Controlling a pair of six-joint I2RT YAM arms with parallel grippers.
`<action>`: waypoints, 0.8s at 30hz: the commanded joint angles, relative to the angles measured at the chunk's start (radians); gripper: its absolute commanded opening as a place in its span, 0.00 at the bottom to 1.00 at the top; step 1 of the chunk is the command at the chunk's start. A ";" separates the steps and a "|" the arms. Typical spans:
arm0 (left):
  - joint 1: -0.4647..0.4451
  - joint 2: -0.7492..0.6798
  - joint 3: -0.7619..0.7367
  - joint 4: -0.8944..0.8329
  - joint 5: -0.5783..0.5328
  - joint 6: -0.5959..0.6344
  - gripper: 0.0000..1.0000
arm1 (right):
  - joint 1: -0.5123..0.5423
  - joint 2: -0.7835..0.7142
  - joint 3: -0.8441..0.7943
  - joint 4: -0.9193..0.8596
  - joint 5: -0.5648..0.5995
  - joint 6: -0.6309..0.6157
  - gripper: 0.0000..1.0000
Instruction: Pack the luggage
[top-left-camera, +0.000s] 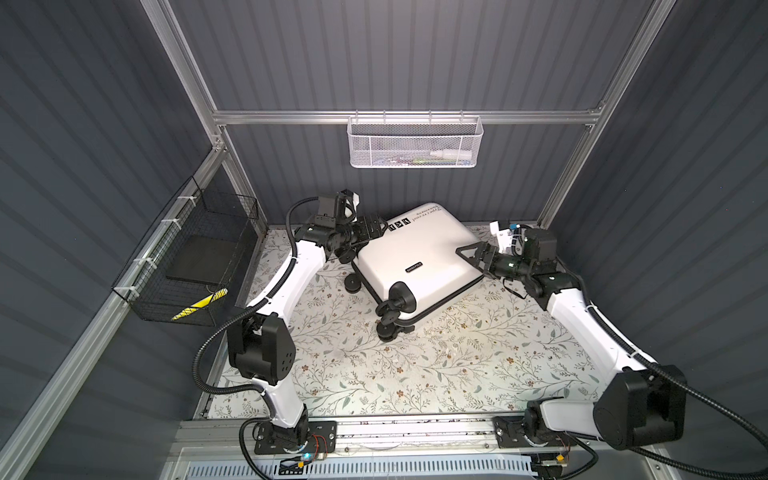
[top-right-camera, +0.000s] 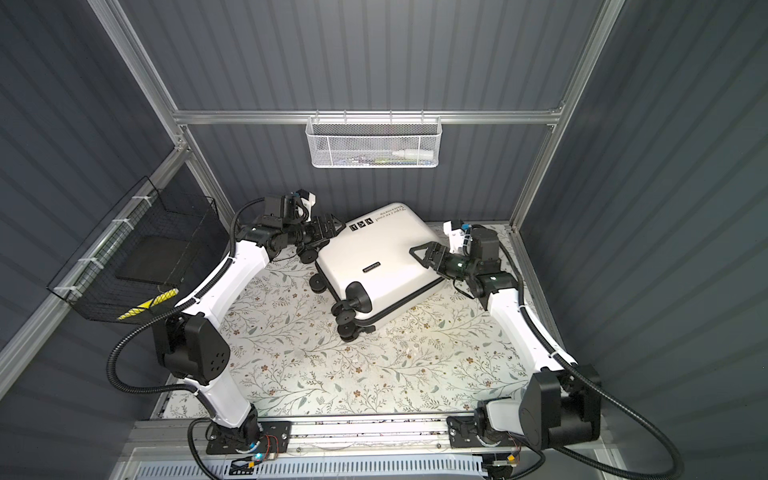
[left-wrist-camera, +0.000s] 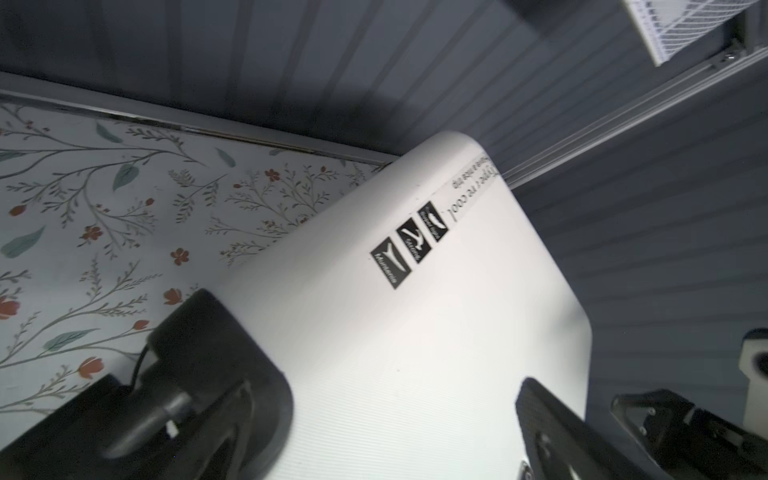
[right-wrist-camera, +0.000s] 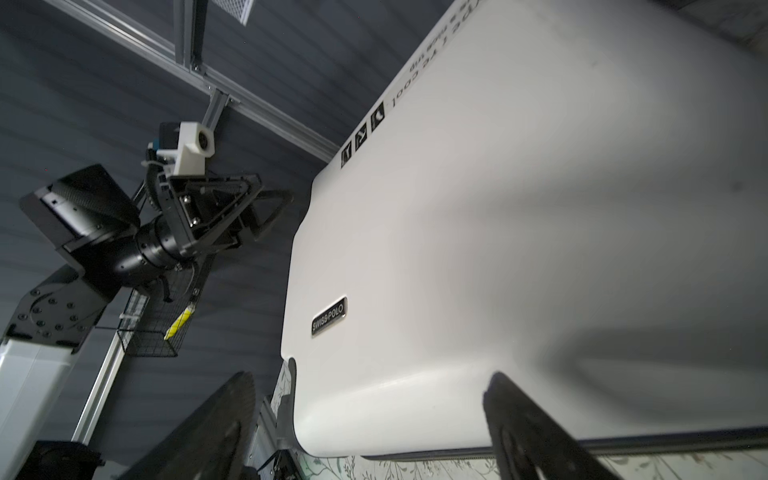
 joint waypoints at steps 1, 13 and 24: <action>-0.004 -0.070 -0.037 0.003 0.084 -0.003 1.00 | -0.071 -0.001 0.074 -0.097 0.077 -0.016 0.91; -0.004 -0.324 -0.328 -0.006 0.090 -0.021 1.00 | -0.170 0.282 0.302 -0.171 0.014 -0.036 0.94; -0.004 -0.422 -0.511 0.036 0.045 -0.024 1.00 | -0.157 0.484 0.430 -0.209 -0.083 -0.065 0.92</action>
